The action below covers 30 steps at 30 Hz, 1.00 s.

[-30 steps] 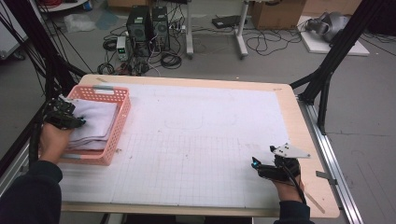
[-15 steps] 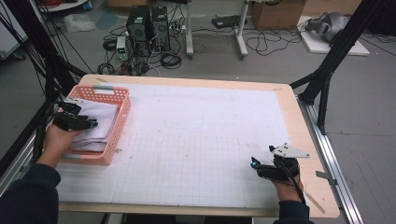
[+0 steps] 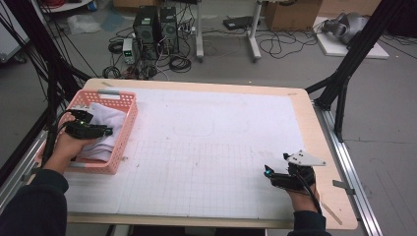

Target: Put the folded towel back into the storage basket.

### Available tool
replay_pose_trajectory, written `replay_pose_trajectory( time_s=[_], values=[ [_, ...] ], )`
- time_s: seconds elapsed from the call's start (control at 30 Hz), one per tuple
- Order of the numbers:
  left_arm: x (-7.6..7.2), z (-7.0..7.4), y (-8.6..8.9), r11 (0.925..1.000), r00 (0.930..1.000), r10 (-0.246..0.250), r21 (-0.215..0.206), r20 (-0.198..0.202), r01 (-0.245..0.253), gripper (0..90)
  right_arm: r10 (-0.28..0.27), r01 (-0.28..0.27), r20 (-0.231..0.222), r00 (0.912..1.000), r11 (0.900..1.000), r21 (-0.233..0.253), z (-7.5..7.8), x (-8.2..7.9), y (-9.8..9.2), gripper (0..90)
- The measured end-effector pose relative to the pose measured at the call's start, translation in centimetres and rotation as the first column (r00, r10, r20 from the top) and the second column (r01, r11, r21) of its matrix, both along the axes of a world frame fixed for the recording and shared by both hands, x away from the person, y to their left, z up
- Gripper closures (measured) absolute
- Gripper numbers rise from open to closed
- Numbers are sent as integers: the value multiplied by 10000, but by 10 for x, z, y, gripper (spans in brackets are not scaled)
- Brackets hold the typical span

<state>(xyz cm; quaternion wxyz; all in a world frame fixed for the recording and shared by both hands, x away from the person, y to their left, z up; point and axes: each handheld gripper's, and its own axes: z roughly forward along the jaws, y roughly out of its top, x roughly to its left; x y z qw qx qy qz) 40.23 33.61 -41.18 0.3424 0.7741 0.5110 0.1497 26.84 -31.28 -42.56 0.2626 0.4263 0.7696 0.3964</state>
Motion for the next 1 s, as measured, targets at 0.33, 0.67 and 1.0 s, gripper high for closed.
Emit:
replay_pose_trajectory(
  time_s=[0.33, 0.67, 1.0],
  values=[
    [-13, 19, 21, 9436, 9457, 2733, 1418, 1759, -2991, 431, -80, 80, 45, 10000, 9999, 98, 0, -1, -3, 170],
    [-9, 10, 21, 9120, 9589, 2607, 2972, 1124, -2828, 417, -79, 79, 9, 10000, 9999, 81, 0, 0, -3, 170],
    [-43, 54, 2, 9650, 8634, 2260, -2249, 4510, -1351, 237, -32, 31, 58, 10000, 9999, 126, 1, 0, -1, 170]
  ],
)
